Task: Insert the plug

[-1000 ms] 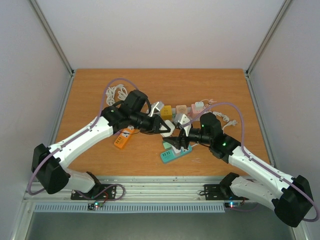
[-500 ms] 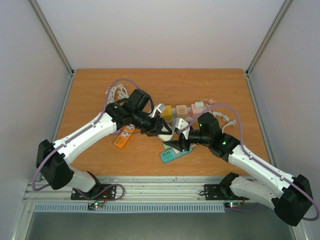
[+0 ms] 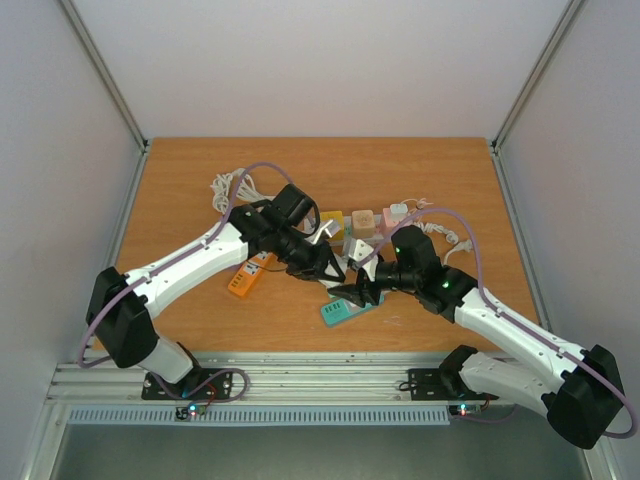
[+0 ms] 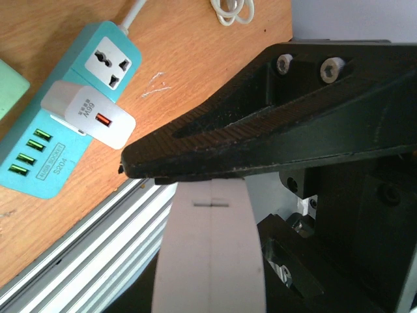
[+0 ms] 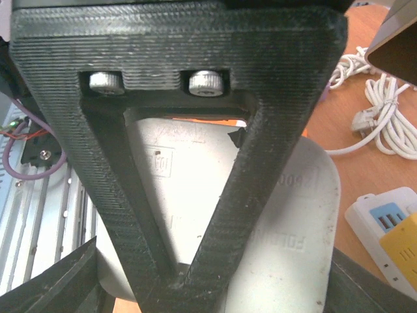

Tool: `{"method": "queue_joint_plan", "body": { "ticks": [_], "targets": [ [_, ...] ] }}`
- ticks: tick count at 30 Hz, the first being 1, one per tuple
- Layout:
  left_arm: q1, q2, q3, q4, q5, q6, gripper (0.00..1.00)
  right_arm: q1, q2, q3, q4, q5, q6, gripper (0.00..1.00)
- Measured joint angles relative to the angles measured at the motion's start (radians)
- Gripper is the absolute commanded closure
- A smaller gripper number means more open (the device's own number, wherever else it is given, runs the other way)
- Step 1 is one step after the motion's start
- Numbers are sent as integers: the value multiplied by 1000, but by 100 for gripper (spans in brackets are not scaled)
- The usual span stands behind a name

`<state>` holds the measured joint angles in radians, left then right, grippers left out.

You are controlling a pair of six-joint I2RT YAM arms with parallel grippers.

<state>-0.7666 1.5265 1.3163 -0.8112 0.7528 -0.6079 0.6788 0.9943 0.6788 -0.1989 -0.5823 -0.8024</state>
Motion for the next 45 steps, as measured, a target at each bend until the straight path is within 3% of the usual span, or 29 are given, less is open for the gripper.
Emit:
{"method": "queue_joint_plan", "body": {
  "ticks": [5,18,24,33,45],
  "targets": [
    [-1,13,88,-61,-84,53,100,4,-10,41,-28,77,76,16],
    [-9,107,277,-159,-462,316,100,-4,-154,46,-188,529,544,17],
    [-101,202,328,-195,-526,422,100,-128,-145,83,-354,705,790,21],
    [-185,343,419,-239,-558,539,100,-581,-101,40,-430,495,983,23],
    [-265,536,560,-280,-560,585,100,-657,-79,-15,-442,384,1060,22]
  ]
}}
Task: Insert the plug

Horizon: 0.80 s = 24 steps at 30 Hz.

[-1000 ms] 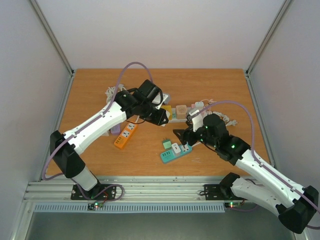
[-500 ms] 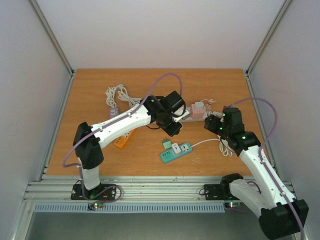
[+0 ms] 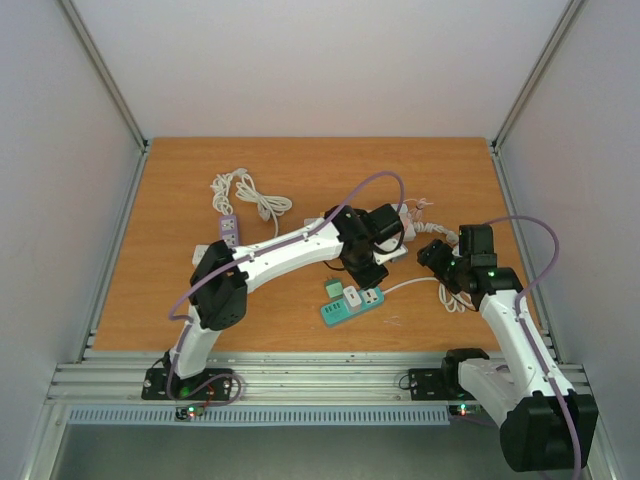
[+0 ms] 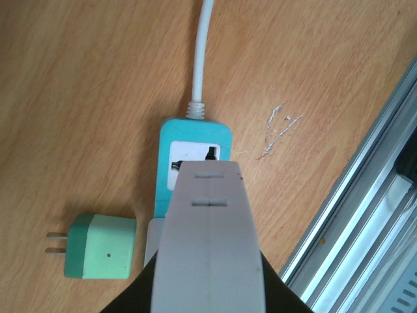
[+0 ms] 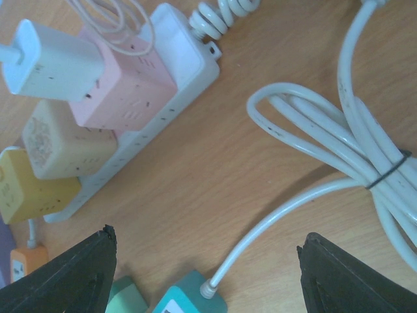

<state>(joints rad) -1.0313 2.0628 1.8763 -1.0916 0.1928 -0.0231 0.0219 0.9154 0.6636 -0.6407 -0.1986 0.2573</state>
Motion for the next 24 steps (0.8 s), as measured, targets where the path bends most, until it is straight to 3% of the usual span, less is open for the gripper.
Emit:
{"method": "queue_joint_plan", "body": {
  "ticks": [7,24],
  "targets": [
    [-18,107,139,-75,-26,40,100,-35,-1,-10,-22,32,0,21],
    [-66,220,194,-140,-94,115,100,-51,-6,-27,-47,72,1,21]
  ]
}}
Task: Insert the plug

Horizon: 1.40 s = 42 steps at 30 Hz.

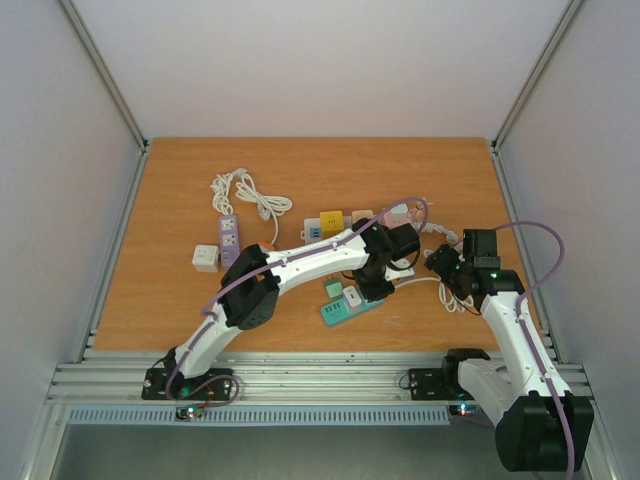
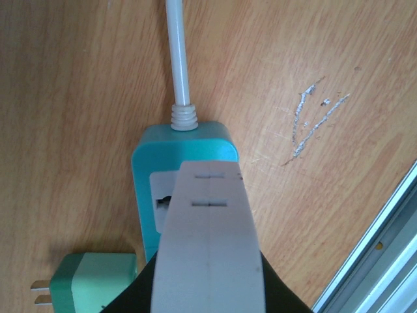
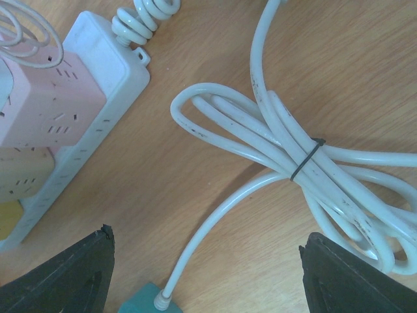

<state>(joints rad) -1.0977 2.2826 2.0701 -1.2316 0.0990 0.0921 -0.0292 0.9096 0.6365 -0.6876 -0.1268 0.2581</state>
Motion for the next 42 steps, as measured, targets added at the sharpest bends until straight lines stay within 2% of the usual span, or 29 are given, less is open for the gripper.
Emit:
{"method": "queue_joint_plan", "body": {
  "ticks": [33,37,40,42],
  "targets": [
    [-2,23,-49,40,13,-15,99,-1,0,0,-10,31,-1,20],
    [-2,23,-69,61,6,-22,88,-1,0,0,-10,34,-1,20],
    [-3,23,-69,62,-2,-33,71,-1,0,0,-10,37,-1,20],
    [-3,23,-69,61,-6,-39,63,-1,0,0,-10,39,-1,20]
  ]
}}
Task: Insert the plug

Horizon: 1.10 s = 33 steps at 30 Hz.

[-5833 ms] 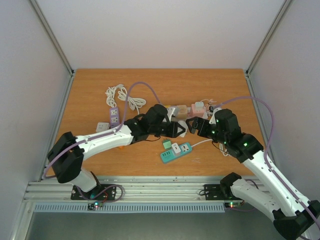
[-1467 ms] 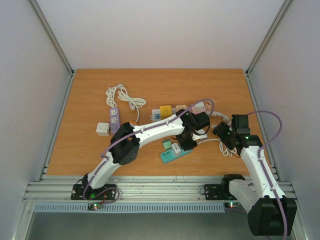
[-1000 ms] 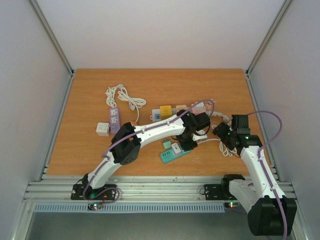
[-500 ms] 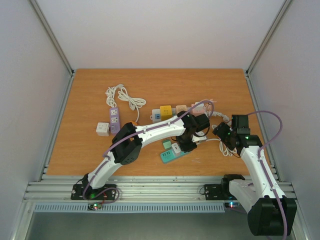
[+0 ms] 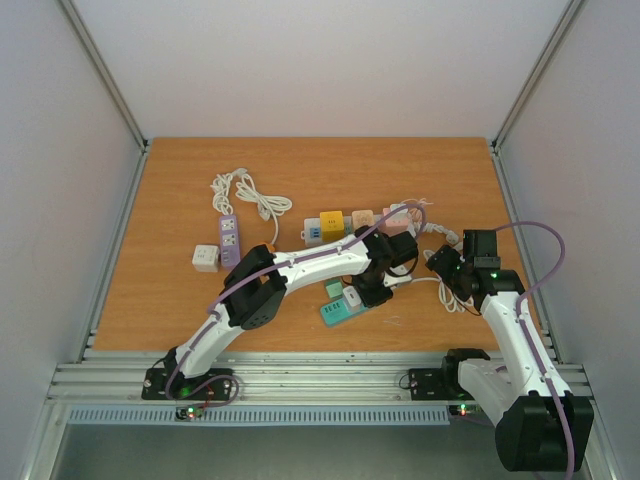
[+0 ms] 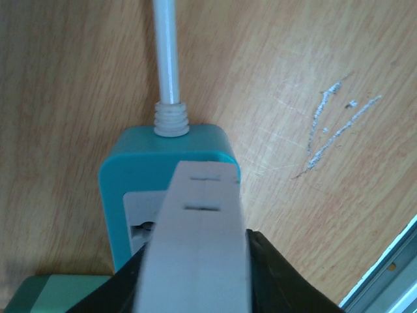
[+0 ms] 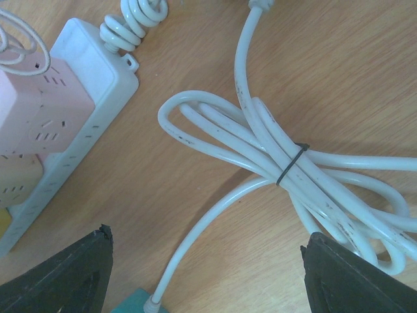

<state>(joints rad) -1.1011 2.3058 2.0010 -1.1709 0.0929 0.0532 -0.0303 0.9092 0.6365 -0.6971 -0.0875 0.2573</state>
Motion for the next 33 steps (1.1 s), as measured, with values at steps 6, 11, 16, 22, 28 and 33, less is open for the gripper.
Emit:
{"method": "queue_joint_plan", "body": {
  "ticks": [6,11,16,22,28,33],
  "targets": [
    [0,0,11,-8,-5,-26,57,-2,0,0,0,2,0,20],
    [1,-2,21,-11,-20,-30,67,-2,0,0,0,2,0,20],
    [0,-2,23,-17,-34,-40,91,-2,0,0,0,2,0,20],
    [0,-2,24,-19,-46,-44,99,-2,-4,0,0,2,0,20],
    [0,-1,24,-17,-49,-59,99,-2,-9,0,-3,4,0,19],
    [0,4,29,-17,-49,-77,99,-2,-22,2,-31,40,-5,17]
  ]
}}
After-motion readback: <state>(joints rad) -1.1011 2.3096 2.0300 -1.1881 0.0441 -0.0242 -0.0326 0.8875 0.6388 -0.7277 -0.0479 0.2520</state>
